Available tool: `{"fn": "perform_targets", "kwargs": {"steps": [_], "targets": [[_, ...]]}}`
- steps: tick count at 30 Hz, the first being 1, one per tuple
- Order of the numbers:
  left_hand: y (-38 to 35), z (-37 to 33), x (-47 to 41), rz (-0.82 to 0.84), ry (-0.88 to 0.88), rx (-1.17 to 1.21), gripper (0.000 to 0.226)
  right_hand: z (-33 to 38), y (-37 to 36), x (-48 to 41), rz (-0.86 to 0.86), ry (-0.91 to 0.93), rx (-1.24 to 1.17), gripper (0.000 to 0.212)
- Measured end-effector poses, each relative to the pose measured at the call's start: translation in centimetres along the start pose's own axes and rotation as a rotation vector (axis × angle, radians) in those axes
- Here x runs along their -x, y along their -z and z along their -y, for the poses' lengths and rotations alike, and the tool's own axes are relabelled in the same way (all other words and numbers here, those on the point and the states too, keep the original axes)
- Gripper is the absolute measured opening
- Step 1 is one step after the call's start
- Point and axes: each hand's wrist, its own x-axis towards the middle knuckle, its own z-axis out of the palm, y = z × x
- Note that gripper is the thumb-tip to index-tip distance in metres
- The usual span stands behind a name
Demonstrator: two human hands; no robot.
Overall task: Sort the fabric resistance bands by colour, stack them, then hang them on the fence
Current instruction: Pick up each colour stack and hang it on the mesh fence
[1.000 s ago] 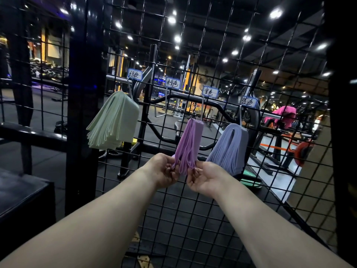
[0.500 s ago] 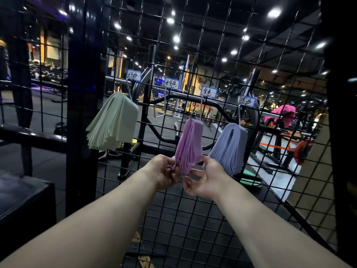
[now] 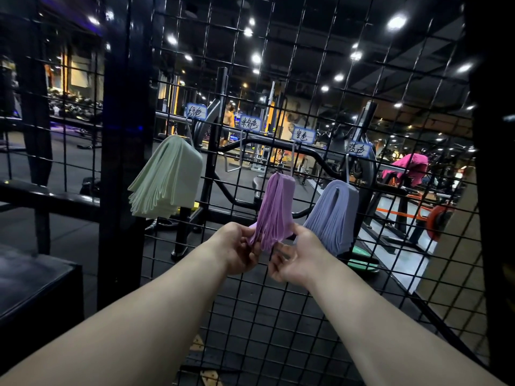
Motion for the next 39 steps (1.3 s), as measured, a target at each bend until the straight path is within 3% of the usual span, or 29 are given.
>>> {"fn": "perform_targets", "kwargs": {"steps": [5,15,19,39], "targets": [[-0.2,-0.1,0.2,-0.006,-0.003,0.012,0.022,0.0,-0.3,-0.6,-0.045,0.012,-0.046,0.015],[0.3,-0.3,-0.2,-0.007,-0.028,-0.002,0.032,-0.2,0.1,-1.3,-0.022,0.047,-0.029,0.018],[0.8,-0.3,-0.4,-0.018,-0.02,0.017,0.02,-0.1,-0.1,-0.7,-0.004,0.032,-0.057,0.023],[0.7,-0.2,-0.3,-0.043,-0.023,0.026,0.024,0.0,0.6,-1.1,0.087,0.024,-0.161,0.019]]}}
